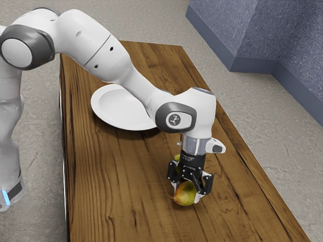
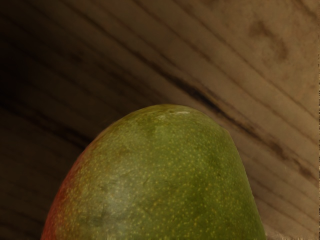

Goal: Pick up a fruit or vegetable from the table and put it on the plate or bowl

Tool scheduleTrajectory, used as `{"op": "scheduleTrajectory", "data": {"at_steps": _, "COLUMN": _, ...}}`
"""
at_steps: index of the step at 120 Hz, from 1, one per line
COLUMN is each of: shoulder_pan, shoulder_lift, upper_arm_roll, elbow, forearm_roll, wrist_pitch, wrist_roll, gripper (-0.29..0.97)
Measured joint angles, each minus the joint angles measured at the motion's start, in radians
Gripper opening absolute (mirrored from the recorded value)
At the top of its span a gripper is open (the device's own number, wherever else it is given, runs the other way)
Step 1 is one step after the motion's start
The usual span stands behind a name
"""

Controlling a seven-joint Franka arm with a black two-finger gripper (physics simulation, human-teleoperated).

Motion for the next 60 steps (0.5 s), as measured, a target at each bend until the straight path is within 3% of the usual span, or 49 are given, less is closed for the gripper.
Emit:
{"op": "scheduleTrajectory", "data": {"at_steps": 23, "shoulder_pan": 0.001, "shoulder_lift": -0.036, "upper_arm_roll": 0.001, "elbow": 0.001, "forearm_roll": 0.015, "wrist_pitch": 0.000, "wrist_roll": -0.021, "gripper": 0.41}}
{"op": "scheduleTrajectory", "data": {"at_steps": 44, "shoulder_pan": -0.023, "shoulder_lift": -0.197, "upper_arm_roll": 0.080, "elbow": 0.001, "forearm_roll": 0.068, "wrist_pitch": -0.001, "wrist_roll": -0.057, "gripper": 0.38}}
{"op": "scheduleTrajectory", "data": {"at_steps": 51, "shoulder_pan": 0.040, "shoulder_lift": -0.248, "upper_arm_roll": 0.088, "elbow": -0.017, "forearm_roll": 0.080, "wrist_pitch": -0.001, "wrist_roll": -0.068, "gripper": 0.37}}
{"op": "scheduleTrajectory", "data": {"at_steps": 60, "shoulder_pan": 0.225, "shoulder_lift": -0.376, "upper_arm_roll": 0.090, "elbow": -0.126, "forearm_roll": 0.094, "wrist_pitch": -0.002, "wrist_roll": -0.087, "gripper": 0.37}}
